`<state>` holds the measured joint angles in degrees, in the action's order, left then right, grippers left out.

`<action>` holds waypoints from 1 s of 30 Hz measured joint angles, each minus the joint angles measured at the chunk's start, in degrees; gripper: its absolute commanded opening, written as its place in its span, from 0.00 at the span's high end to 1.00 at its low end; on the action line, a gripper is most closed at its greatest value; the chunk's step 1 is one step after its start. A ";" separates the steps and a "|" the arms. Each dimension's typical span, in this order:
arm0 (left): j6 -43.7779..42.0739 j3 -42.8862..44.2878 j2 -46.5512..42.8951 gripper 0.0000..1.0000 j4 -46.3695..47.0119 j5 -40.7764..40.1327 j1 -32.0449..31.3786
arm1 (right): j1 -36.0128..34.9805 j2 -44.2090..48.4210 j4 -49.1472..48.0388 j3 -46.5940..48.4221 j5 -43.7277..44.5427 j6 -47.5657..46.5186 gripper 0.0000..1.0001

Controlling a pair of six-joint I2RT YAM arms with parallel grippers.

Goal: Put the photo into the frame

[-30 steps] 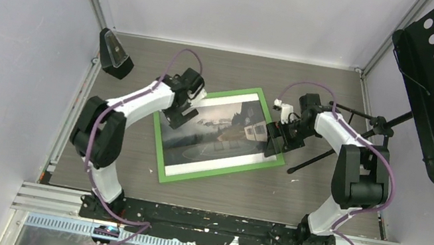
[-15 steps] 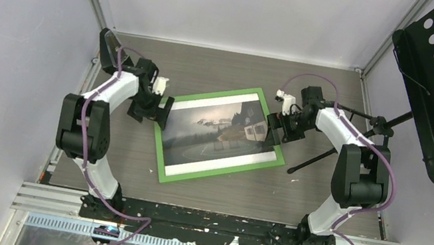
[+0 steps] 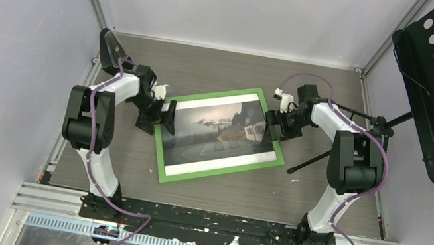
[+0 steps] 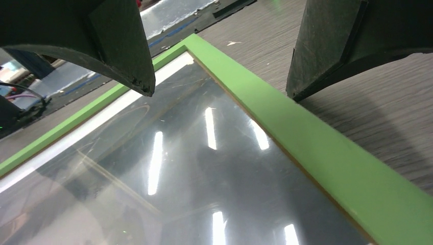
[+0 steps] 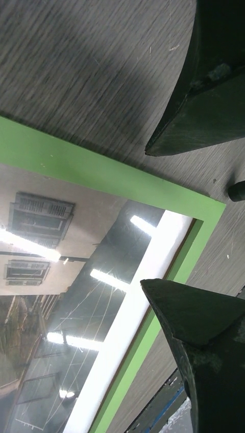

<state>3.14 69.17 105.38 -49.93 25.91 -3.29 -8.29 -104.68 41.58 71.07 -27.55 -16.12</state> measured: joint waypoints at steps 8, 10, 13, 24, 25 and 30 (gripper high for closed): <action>1.73 1.62 2.49 0.02 -0.74 3.30 0.09 | -0.02 -0.70 -0.44 -0.04 -1.09 0.35 0.04; 2.47 2.21 3.02 0.02 -0.76 3.74 0.15 | -0.02 -0.70 -0.46 -0.26 -1.62 0.39 0.04; 2.99 3.37 3.98 0.02 -0.98 4.24 0.17 | -0.02 -0.70 -0.39 -0.70 -2.14 0.37 0.04; 4.85 11.76 9.01 0.02 -1.62 4.26 0.35 | 0.17 -0.70 0.28 -2.38 -3.61 -0.44 0.04; 5.03 12.57 9.42 0.02 -1.49 4.04 0.35 | 0.17 -0.70 0.42 -2.64 -3.98 -0.59 0.04; 5.53 15.45 10.95 0.02 -0.90 3.15 0.33 | 0.17 -0.68 0.94 -3.32 -5.51 -1.36 0.04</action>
<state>8.67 84.62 116.33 -50.83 29.06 -2.96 -8.12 -105.36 42.52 67.75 -33.06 -17.47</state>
